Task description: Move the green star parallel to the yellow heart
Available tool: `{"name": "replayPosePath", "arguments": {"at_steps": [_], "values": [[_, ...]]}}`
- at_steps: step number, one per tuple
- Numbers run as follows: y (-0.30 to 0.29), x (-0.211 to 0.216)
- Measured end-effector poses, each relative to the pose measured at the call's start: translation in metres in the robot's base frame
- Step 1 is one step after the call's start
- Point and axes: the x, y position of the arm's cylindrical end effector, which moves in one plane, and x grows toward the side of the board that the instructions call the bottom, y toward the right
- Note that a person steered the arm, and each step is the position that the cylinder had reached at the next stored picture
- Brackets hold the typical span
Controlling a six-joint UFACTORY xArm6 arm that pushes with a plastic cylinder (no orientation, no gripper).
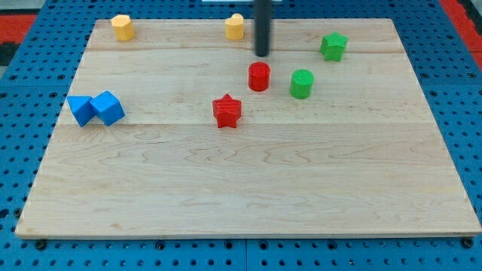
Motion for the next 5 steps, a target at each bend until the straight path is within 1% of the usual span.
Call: {"name": "replayPosePath", "arguments": {"at_steps": [1,2,3,4,5], "values": [[0.046,0.013],[0.064,0.0],[0.07,-0.03],[0.075,-0.027],[0.103,0.005]]}}
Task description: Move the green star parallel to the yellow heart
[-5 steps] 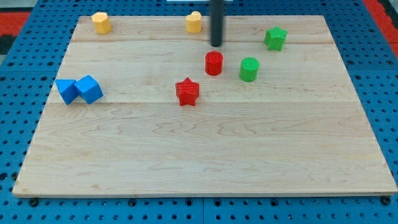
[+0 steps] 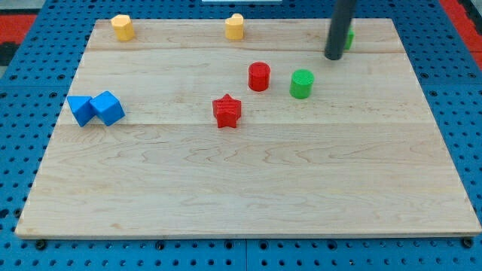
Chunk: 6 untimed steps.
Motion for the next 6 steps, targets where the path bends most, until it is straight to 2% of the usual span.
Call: {"name": "replayPosePath", "arguments": {"at_steps": [2,4,5,6], "values": [[0.012,-0.047],[0.012,-0.042],[0.009,-0.017],[-0.024,-0.01]]}}
